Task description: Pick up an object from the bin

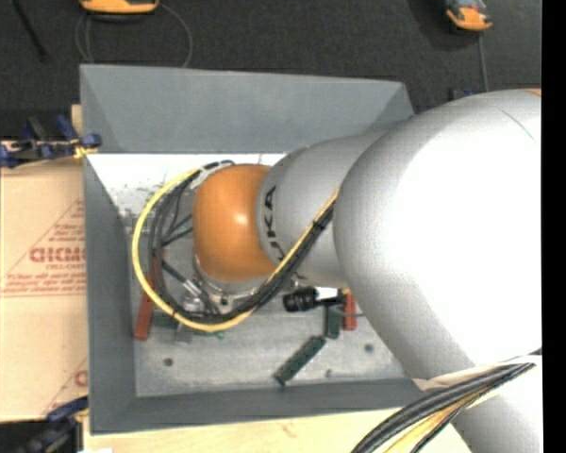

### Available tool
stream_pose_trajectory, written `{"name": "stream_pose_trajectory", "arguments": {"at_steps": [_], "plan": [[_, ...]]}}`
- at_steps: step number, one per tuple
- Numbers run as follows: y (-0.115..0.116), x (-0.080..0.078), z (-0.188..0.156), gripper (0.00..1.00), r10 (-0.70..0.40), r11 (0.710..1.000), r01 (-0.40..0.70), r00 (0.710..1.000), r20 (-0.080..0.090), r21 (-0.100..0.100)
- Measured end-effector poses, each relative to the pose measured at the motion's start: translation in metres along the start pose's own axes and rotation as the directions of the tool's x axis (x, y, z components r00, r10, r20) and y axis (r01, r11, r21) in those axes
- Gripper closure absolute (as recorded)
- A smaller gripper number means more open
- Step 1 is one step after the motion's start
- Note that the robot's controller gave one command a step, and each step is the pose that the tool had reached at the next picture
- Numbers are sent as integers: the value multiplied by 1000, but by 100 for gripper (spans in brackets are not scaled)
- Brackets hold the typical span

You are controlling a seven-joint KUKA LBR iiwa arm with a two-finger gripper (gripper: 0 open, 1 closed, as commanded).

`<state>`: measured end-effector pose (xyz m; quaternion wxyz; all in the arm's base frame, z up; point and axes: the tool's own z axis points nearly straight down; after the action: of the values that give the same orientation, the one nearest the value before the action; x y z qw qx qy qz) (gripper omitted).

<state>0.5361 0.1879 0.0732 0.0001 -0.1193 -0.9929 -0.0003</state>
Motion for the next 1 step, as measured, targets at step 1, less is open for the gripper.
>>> {"name": "stream_pose_trajectory", "arguments": {"at_steps": [1], "plan": [[0,0,-9,100,1,1000,-1,1000,0,0]]}}
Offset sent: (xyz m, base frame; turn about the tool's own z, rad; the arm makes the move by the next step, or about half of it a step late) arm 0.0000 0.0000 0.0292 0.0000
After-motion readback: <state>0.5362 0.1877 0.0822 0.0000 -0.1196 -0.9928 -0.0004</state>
